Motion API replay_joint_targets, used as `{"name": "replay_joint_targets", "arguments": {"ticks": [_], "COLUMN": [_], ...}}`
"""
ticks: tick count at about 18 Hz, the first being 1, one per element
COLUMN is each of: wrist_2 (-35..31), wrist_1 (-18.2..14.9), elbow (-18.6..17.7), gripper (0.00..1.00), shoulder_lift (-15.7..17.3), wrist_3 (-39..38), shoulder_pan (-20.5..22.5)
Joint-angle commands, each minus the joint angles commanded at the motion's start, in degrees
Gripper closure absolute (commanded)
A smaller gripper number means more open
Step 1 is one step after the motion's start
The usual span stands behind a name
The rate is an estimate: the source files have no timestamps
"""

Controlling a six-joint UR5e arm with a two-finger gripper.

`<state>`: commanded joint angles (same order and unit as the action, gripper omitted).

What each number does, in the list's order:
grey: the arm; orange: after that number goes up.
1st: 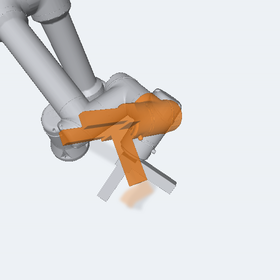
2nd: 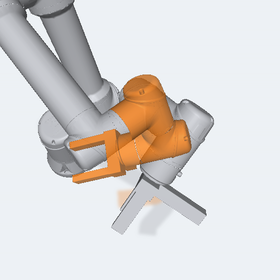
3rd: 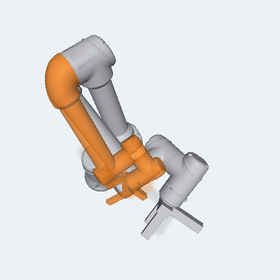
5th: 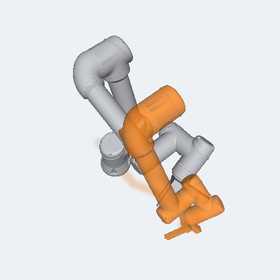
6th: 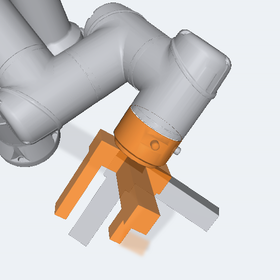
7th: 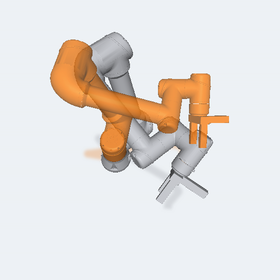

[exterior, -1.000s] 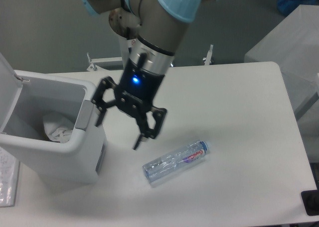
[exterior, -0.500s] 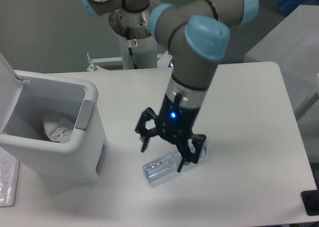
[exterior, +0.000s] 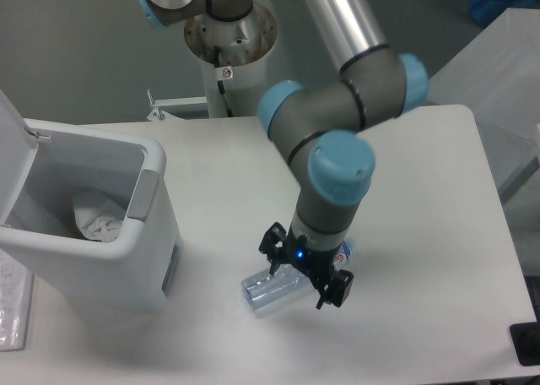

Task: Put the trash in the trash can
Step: 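Move the gripper back down to the clear water bottle, then grasp the water bottle by its cap end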

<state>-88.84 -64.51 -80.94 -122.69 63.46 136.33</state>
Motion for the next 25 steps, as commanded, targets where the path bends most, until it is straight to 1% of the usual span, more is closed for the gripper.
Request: {"name": "replay_joint_targets", "arguments": {"ticks": [3,7,13,16,21,22,23,24,25], "wrist_2": [-4.1,-4.3,-4.6,-4.5,-4.4,-4.5,-4.5,-4.4,-4.5], "wrist_1": [0.1,0.2,0.4,0.7,0.8,0.9,0.8,0.8,0.8], "elbow": [-1.6,-2.6,-2.6,-2.3,-1.9,-1.9,-1.9,-1.8,-1.7], "gripper": [0.00,0.00,0.00,0.00,0.00,0.02,0.11,0.25,0.33], "shoulder_lift": [-0.3,-0.9,-2.5,-3.8,-4.7,-4.8,-4.8,-4.8,-4.9], "wrist_3": [0.0,-0.1,-0.6,-1.0,-3.4,-3.5,-3.5,-3.6,-4.0], "shoulder_pan": [-1.7,-2.9,-4.7,-4.9,-5.4,-5.4,-5.4,-5.4,-5.4]}}
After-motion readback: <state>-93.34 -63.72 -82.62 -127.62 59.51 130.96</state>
